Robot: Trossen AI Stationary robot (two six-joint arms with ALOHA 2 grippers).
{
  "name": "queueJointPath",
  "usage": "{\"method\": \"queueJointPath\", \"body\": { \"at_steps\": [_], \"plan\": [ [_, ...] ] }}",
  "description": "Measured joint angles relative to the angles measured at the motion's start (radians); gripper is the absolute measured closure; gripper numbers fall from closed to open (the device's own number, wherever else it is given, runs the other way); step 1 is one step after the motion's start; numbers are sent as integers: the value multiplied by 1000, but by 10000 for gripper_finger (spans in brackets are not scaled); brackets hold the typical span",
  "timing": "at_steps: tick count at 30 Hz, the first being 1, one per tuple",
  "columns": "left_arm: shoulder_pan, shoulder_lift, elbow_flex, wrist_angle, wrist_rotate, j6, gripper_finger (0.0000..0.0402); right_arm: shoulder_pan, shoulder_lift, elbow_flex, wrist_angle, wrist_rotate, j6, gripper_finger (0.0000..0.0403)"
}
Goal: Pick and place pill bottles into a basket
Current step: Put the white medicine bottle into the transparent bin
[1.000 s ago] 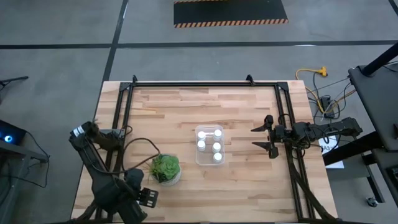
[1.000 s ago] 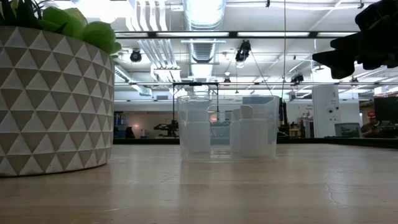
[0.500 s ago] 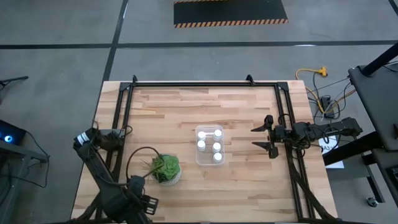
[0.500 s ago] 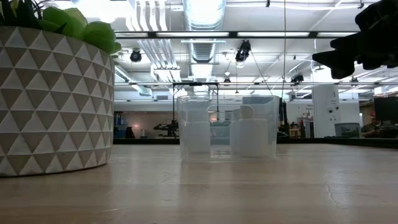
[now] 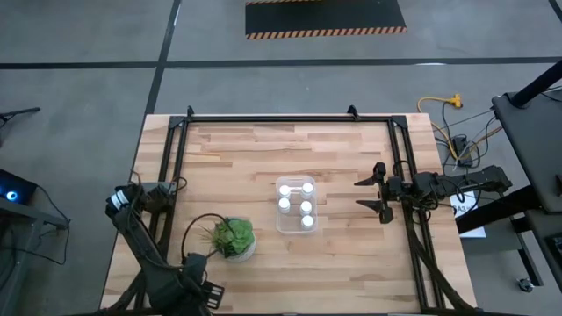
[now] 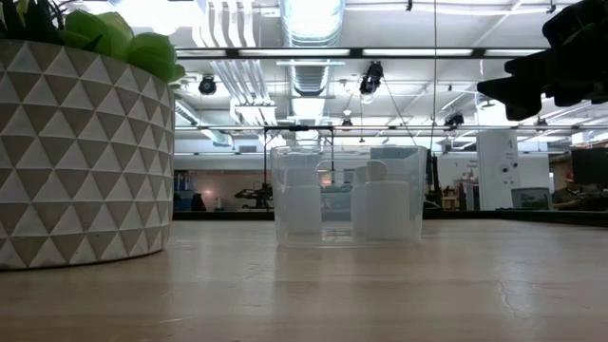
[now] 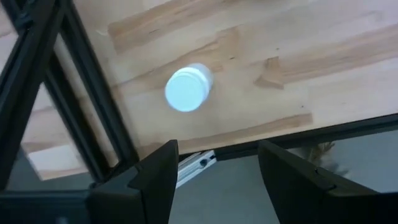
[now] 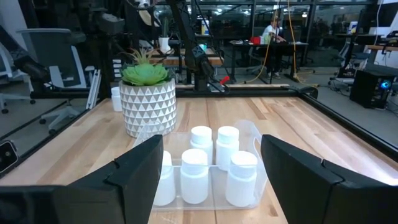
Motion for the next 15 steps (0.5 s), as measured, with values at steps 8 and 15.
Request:
{"method": "queueJointPath", "body": {
  "at_steps": [8, 15],
  "plan": [
    [-1, -16, -95, 63, 41, -1, 198, 0, 0, 0, 0, 0, 0, 142],
    [0, -66, -232, 200, 59, -9, 198, 0, 0, 0, 0, 0, 1, 142]
  ]
}}
